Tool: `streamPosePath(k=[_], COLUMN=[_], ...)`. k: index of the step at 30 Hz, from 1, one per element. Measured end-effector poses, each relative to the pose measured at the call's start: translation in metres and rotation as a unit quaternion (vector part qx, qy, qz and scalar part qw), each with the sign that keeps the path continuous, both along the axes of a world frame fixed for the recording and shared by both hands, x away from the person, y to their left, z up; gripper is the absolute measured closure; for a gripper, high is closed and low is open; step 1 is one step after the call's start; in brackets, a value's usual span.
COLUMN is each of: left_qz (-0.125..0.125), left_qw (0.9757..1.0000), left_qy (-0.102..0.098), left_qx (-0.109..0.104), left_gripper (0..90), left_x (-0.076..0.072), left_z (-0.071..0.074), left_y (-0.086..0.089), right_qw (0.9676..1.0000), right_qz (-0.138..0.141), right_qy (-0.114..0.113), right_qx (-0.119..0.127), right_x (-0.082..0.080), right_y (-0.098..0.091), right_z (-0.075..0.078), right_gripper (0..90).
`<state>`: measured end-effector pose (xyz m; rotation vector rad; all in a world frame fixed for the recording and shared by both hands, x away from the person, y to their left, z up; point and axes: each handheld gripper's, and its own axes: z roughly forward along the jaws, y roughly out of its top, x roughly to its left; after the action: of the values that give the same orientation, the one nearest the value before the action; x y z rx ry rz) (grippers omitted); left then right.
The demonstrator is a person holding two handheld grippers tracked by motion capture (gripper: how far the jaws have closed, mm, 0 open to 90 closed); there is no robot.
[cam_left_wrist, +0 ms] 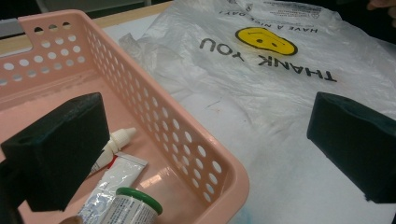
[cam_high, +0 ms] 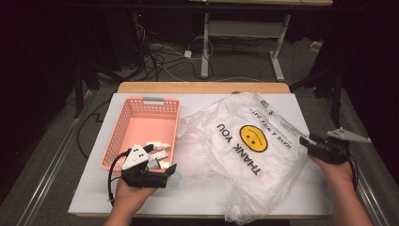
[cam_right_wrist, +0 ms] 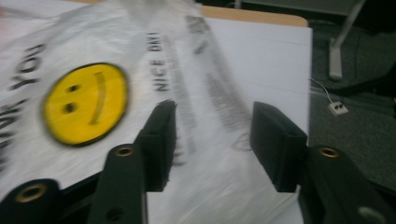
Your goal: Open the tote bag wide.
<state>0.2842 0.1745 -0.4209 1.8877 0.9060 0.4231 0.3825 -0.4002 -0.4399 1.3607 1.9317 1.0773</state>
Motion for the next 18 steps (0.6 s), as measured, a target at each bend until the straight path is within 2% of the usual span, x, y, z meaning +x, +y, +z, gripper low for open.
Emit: streamPosePath(k=[2, 4, 5, 8, 10, 12, 15, 16, 18], left_qz=[-0.002, -0.003, -0.003, -0.004, -0.005, -0.005, -0.007, -0.008, -0.005], left_qw=[1.0000, 1.0000, 1.0000, 1.0000, 1.0000, 1.0000, 1.0000, 1.0000, 1.0000], left_qy=[0.000, 0.000, 0.000, -0.001, 0.000, 0.000, 0.002, 0.003, -0.001], left_qx=[-0.001, -0.003, -0.005, -0.004, -0.005, -0.004, 0.001, 0.001, -0.007], left_gripper=[0.0, 0.0, 0.0, 0.0, 0.0, 0.0, 0.0, 0.0, 0.0], left_x=[0.000, 0.000, -0.001, -0.002, -0.001, 0.000, 0.003, 0.005, 0.007], left_z=[0.000, 0.000, 0.000, 0.001, 0.001, 0.002, 0.004, 0.006, 0.009], left_y=[0.000, -0.001, -0.001, 0.000, 0.000, -0.001, -0.002, -0.002, 0.000], right_qw=[0.9997, 0.9989, 0.9986, 0.9972, 0.9956, 0.9954, 0.9941, 0.9940, 0.9943], right_qz=[-0.013, -0.021, -0.017, 0.015, 0.029, 0.031, 0.043, 0.041, 0.030], right_qy=[0.022, 0.041, 0.051, 0.070, 0.078, 0.074, 0.077, 0.077, 0.077], right_qx=[-0.002, -0.004, -0.001, -0.022, -0.043, -0.052, -0.064, -0.066, -0.067], right_x=[0.019, 0.033, 0.037, 0.043, 0.043, 0.042, 0.040, 0.039, 0.037], right_y=[-0.009, -0.016, -0.018, -0.014, -0.010, -0.008, -0.006, -0.007, -0.008], right_z=[-0.007, -0.015, -0.020, -0.030, -0.035, -0.035, -0.036, -0.036, -0.035], right_gripper=[37.2, 33.1, 32.8, 36.5, 44.3, 56.0, 81.8, 86.9, 89.7])
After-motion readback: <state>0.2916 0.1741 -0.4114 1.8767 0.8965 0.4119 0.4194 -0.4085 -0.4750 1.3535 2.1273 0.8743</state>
